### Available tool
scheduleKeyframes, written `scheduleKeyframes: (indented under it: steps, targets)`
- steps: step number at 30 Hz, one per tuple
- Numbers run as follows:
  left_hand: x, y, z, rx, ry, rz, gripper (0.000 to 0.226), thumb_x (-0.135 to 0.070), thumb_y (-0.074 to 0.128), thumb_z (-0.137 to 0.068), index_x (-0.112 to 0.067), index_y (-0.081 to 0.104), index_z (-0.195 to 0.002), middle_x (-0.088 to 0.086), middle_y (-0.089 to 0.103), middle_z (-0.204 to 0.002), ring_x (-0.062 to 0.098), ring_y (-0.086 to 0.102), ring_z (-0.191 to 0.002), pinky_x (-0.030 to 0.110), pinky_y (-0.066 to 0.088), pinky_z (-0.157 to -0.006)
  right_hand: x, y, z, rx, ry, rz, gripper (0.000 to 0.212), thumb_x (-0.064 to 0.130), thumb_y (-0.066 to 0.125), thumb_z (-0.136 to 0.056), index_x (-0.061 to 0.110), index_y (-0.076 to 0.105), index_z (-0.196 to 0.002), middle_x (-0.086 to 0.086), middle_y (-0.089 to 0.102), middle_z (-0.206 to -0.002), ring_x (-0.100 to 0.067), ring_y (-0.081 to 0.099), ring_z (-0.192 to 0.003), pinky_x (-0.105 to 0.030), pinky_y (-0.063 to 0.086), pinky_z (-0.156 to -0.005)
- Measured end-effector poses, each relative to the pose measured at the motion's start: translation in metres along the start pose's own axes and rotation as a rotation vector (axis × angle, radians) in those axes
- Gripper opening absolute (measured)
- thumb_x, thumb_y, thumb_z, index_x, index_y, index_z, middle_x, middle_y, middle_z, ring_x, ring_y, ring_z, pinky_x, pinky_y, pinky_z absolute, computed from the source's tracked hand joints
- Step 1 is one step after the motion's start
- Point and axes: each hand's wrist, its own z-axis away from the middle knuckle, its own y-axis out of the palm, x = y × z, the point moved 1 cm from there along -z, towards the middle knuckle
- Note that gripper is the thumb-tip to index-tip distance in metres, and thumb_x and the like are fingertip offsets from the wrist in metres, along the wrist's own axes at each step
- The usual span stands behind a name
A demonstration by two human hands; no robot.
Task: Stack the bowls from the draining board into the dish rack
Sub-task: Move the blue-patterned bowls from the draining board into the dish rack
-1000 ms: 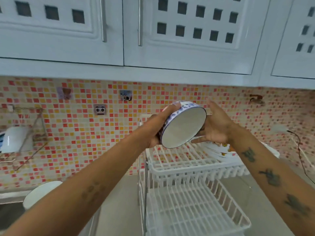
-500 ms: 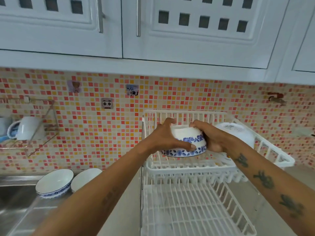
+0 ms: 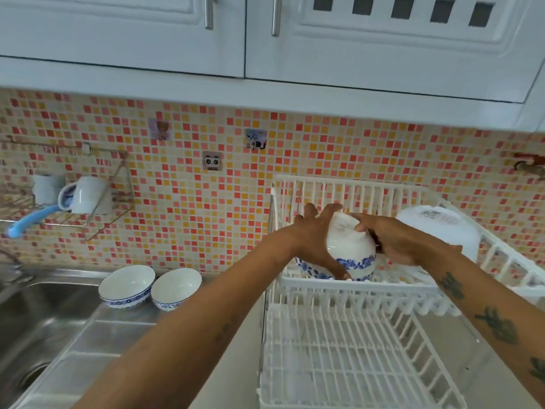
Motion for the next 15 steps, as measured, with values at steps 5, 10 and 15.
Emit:
scheduleKeyframes:
  steps: [5, 10, 15]
  targets:
    - [-0.004, -0.023, 0.017, -0.217, 0.089, 0.425, 0.102, -0.050, 0.078, -0.072, -0.032, 0.016, -0.151, 0.000, 0.014, -0.159, 0.027, 0.015, -0.147, 0.049, 0.023, -0.120, 0.020, 0.004, 0.018, -0.481, -0.458, 0.283, 0.035, 0.025, 0.054, -0.093, 0.010, 0.064, -0.123, -0.011, 0.062, -0.130, -0.024, 0.058, -0.113, -0.030, 0.039, -0.092]
    - [0.043, -0.050, 0.044, -0.537, 0.034, 0.750, 0.054, -0.044, 0.061, -0.090, -0.016, 0.048, -0.134, 0.007, 0.042, -0.145, 0.020, 0.043, -0.133, 0.032, 0.039, -0.105, 0.064, 0.054, 0.044, -0.498, -0.768, 0.088, 0.033, 0.041, 0.050, -0.083, 0.022, 0.069, -0.102, 0.014, 0.071, -0.086, -0.030, 0.065, -0.098, -0.050, 0.050, -0.094]
    - [0.134, -0.048, 0.078, -0.641, -0.181, 0.995, 0.024, -0.037, 0.054, -0.096, -0.013, 0.057, -0.096, 0.002, 0.059, -0.105, 0.017, 0.060, -0.097, 0.039, 0.050, -0.091, 0.111, 0.135, 0.054, -0.403, -0.985, -0.026, 0.021, 0.029, 0.052, -0.087, 0.022, 0.068, -0.099, 0.008, 0.071, -0.089, -0.019, 0.067, -0.091, -0.035, 0.054, -0.086]
